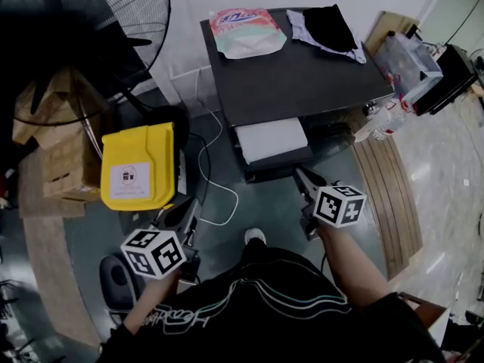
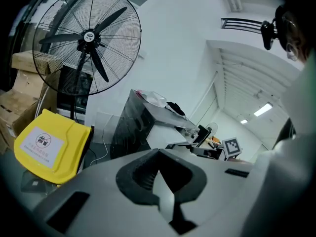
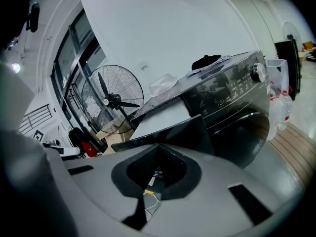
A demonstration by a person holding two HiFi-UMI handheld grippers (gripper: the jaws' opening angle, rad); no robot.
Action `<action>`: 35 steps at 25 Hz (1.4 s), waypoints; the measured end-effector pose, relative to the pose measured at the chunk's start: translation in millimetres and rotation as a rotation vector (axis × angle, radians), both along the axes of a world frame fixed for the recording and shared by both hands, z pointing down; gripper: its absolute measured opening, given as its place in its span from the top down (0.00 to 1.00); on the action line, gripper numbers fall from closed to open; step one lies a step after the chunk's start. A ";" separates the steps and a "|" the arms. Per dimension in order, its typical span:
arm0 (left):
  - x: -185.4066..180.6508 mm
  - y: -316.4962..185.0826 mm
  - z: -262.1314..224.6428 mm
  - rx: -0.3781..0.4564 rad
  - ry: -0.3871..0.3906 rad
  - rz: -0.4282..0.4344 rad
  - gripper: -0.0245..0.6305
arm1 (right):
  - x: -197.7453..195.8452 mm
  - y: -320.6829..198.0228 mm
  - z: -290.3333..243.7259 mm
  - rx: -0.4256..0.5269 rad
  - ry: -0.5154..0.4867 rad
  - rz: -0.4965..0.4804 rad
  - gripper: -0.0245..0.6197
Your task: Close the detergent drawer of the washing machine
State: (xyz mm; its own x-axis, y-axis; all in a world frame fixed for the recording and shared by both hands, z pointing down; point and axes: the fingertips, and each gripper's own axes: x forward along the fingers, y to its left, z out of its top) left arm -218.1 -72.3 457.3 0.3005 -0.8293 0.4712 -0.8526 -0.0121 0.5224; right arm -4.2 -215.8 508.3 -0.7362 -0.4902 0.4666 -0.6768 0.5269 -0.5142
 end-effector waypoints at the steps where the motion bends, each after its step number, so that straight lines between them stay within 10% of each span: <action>1: -0.7 -2.3 -0.6 0.002 0.000 0.000 0.93 | -1.7 -2.6 0.0 0.001 0.000 -0.002 0.92; 35: -9.0 -63.8 11.5 -0.027 -0.015 0.006 0.93 | -35.7 -58.3 -0.1 0.036 -0.020 -0.041 0.92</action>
